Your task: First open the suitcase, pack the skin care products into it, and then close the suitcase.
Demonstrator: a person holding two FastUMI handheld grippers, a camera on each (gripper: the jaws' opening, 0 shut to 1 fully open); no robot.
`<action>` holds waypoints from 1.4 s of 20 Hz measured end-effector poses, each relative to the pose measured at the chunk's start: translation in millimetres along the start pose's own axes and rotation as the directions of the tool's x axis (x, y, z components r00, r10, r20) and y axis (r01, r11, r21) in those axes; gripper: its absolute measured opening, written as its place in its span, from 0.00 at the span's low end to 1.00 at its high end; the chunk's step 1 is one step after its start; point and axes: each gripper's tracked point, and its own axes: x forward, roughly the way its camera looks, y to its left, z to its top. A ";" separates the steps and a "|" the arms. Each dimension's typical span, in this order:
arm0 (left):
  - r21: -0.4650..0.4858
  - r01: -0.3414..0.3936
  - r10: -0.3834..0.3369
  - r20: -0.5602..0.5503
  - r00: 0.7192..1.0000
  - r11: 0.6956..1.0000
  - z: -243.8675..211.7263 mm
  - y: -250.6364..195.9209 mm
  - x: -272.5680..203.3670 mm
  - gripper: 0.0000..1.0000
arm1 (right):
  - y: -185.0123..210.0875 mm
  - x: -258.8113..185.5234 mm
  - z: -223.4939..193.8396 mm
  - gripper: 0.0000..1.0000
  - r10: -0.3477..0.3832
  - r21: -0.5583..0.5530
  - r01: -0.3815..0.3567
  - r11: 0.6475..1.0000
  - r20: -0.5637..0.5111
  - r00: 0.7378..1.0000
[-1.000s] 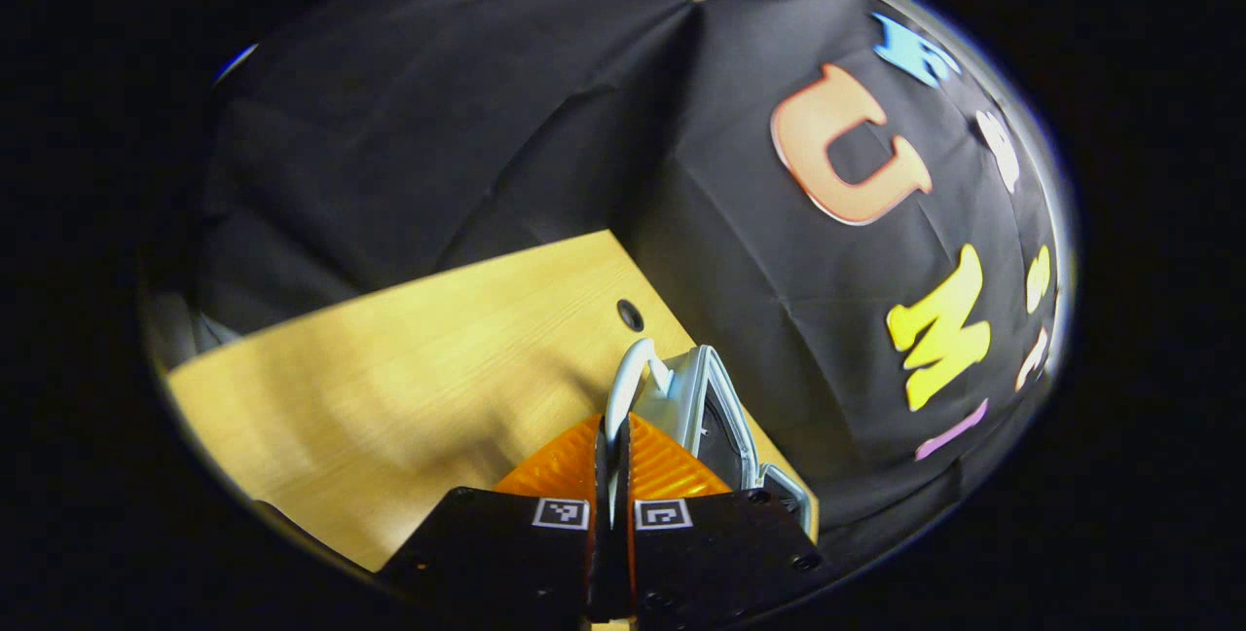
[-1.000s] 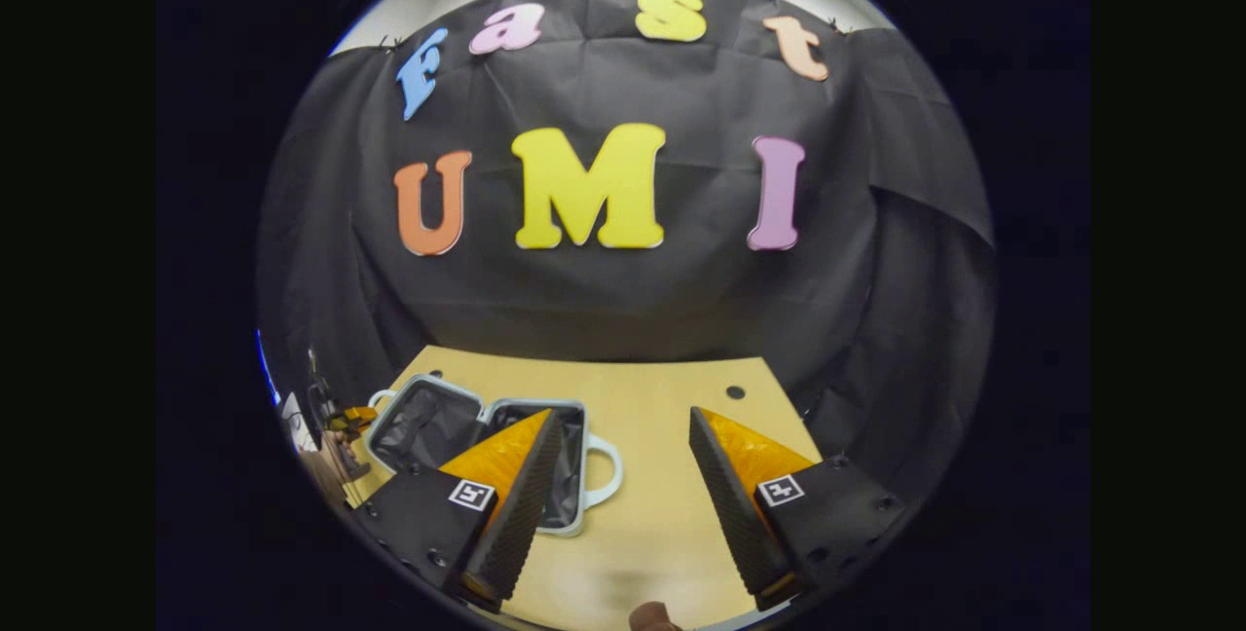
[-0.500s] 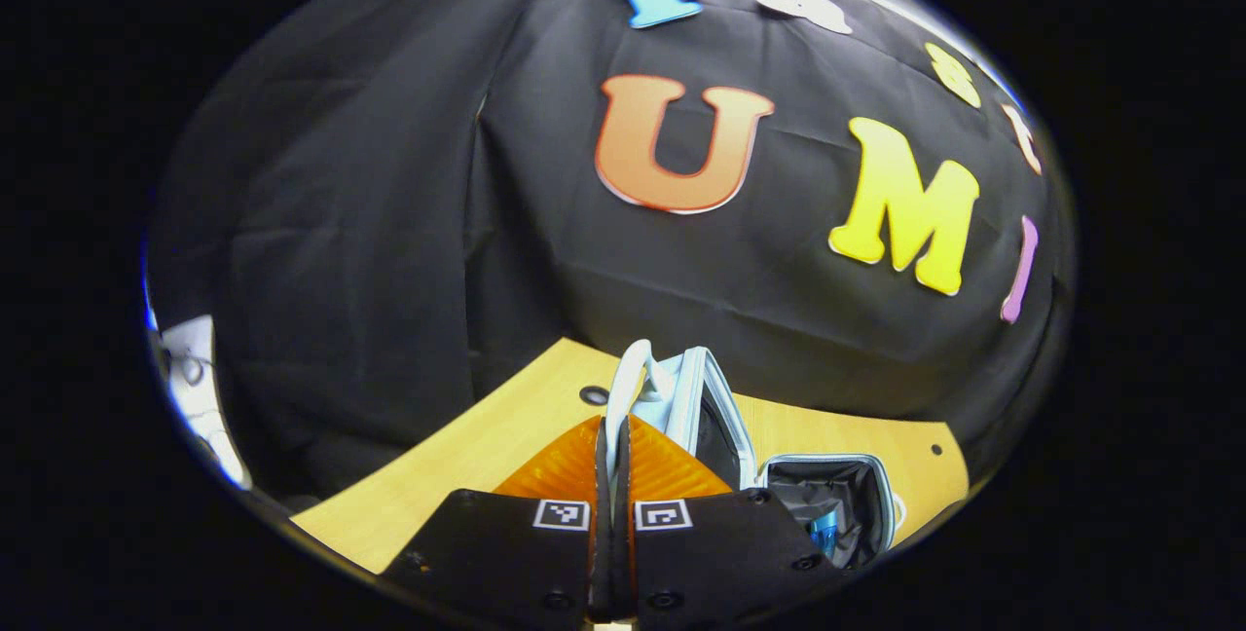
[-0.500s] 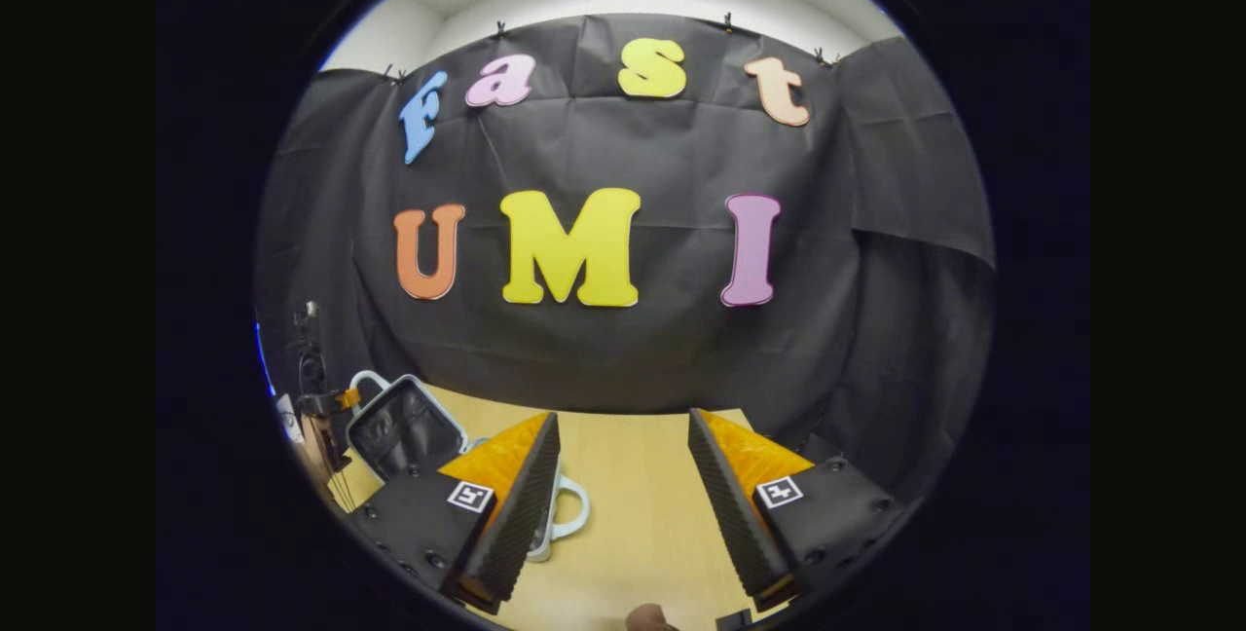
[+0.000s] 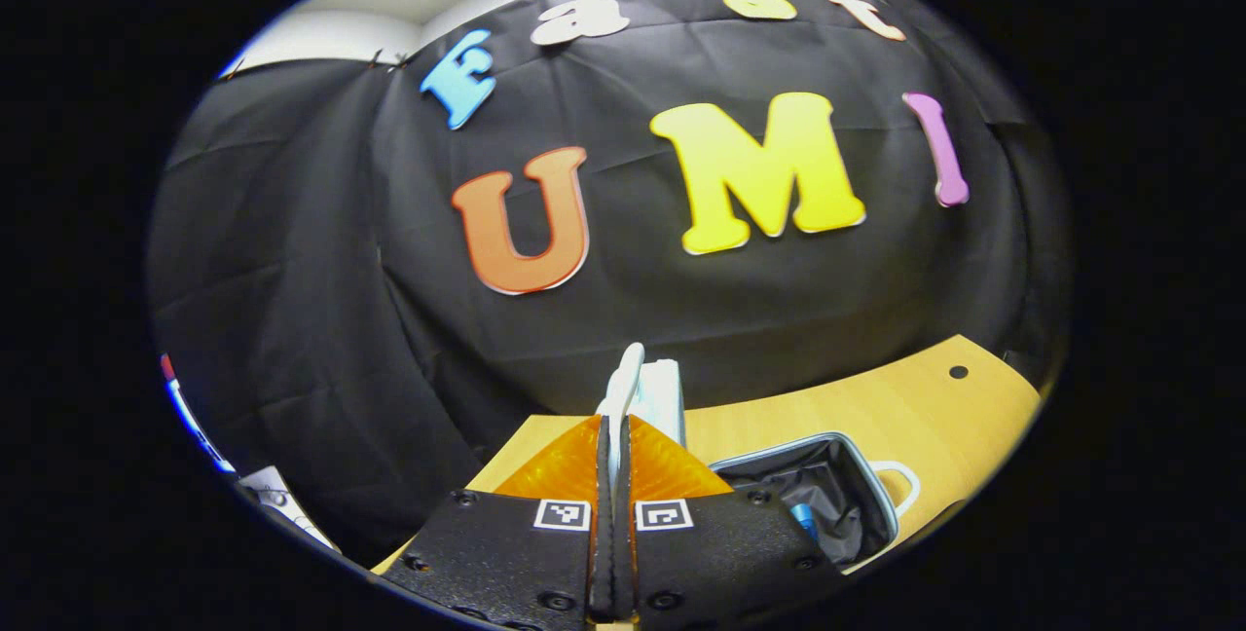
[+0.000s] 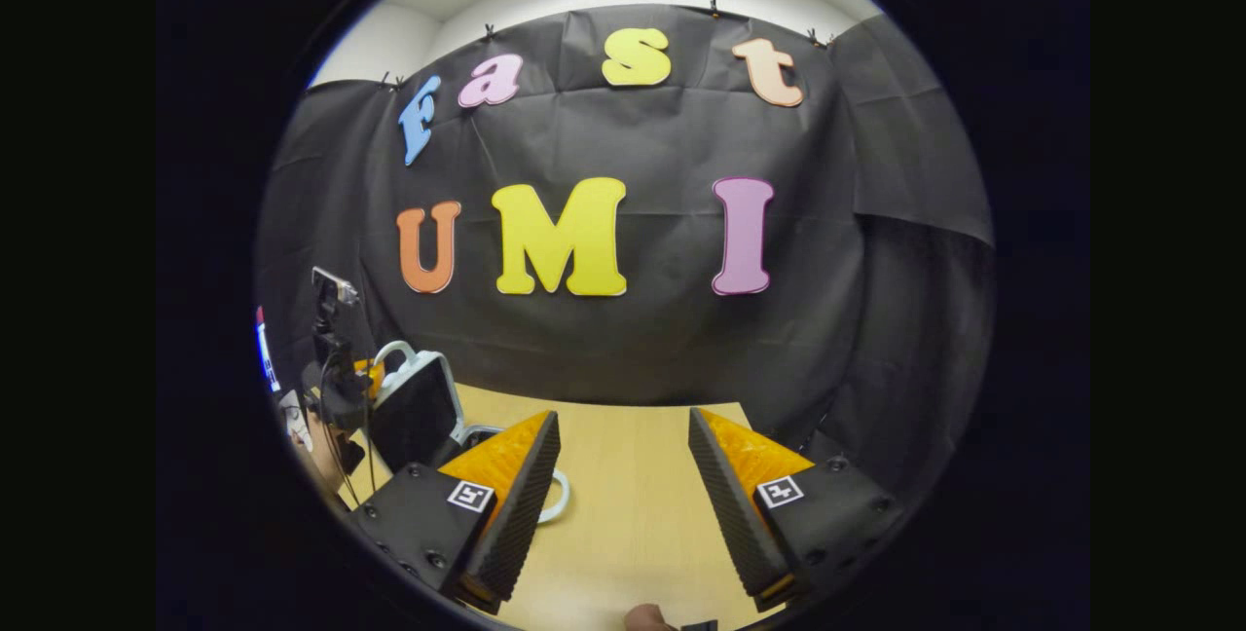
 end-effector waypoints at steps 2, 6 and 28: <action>0.023 0.034 -0.034 0.014 0.999 0.999 4.4 -37.4 -4.0 0.03 | -12.0 1.2 -4.0 0.80 -0.004 -0.011 0.004 1.000 -0.004 1.000; 0.025 0.104 -0.105 0.009 0.994 0.994 -2.4 -117.6 -13.4 0.04 | -30.4 4.7 -15.8 0.80 0.001 -0.022 -0.001 1.000 -0.021 1.000; 0.090 0.324 -0.301 -0.204 0.932 0.942 -93.8 -271.8 -34.1 0.76 | -79.7 -21.8 0.2 0.80 -0.055 -0.104 0.063 0.993 0.080 0.995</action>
